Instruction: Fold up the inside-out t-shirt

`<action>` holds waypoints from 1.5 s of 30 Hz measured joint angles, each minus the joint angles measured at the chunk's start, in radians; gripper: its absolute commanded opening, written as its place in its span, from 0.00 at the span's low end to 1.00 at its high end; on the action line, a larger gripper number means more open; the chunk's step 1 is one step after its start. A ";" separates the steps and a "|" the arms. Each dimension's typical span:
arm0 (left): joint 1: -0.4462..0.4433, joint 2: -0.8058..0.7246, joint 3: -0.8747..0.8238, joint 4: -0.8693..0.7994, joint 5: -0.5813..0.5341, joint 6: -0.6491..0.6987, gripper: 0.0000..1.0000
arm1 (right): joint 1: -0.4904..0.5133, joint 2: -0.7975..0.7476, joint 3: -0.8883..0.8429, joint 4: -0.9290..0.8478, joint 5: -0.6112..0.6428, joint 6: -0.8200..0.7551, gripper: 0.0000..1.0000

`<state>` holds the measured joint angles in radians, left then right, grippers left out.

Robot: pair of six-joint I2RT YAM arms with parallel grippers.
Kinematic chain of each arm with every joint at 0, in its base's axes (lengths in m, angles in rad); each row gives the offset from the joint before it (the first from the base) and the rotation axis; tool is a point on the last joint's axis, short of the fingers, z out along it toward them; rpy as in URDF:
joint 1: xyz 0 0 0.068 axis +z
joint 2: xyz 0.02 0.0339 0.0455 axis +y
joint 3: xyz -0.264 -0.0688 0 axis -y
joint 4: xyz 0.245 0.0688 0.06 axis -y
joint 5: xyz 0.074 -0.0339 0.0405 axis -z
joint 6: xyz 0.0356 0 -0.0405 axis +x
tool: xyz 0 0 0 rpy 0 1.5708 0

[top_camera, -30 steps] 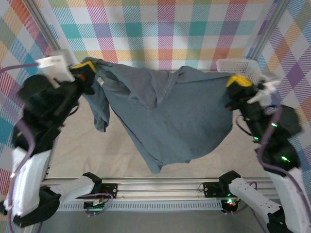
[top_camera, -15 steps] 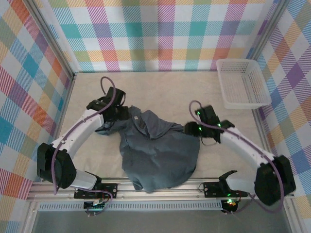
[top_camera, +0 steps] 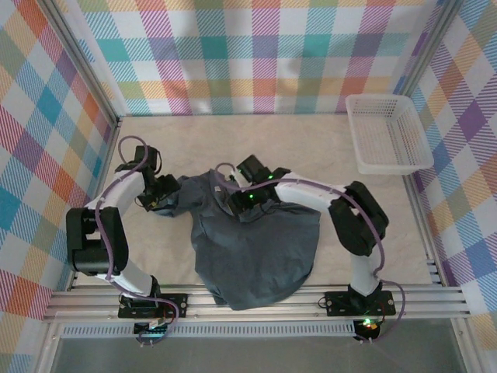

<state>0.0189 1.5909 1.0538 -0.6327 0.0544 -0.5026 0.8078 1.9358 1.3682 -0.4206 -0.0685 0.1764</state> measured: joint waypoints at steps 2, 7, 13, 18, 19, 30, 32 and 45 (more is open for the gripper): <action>0.000 0.026 -0.014 0.023 0.041 -0.010 0.68 | 0.007 0.032 0.000 -0.023 0.011 0.009 0.19; 0.005 0.097 -0.042 0.063 0.094 -0.026 0.15 | -0.004 -0.013 -0.019 -0.037 0.064 0.027 0.00; 0.016 0.090 -0.039 0.059 0.102 -0.025 0.00 | -0.039 -0.225 -0.065 -0.019 0.122 0.045 0.00; 0.025 -0.064 0.047 -0.014 0.087 -0.023 0.00 | -0.132 -0.444 -0.104 0.001 0.161 0.074 0.00; 0.025 -0.101 0.081 -0.031 0.084 -0.021 0.00 | -0.154 -0.484 -0.107 0.000 0.170 0.078 0.00; 0.026 -0.480 0.658 -0.175 0.034 0.045 0.00 | -0.342 -0.994 -0.032 0.018 0.320 0.061 0.00; 0.026 -0.524 0.721 -0.176 0.038 0.049 0.00 | -0.342 -1.041 0.019 0.025 0.338 0.044 0.00; 0.026 -0.612 0.940 -0.092 -0.134 0.043 0.00 | -0.342 -1.062 0.270 0.214 0.486 -0.145 0.00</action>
<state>0.0448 0.9787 1.9934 -0.7250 -0.0792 -0.4591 0.4656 0.8742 1.6379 -0.2070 0.4179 0.0315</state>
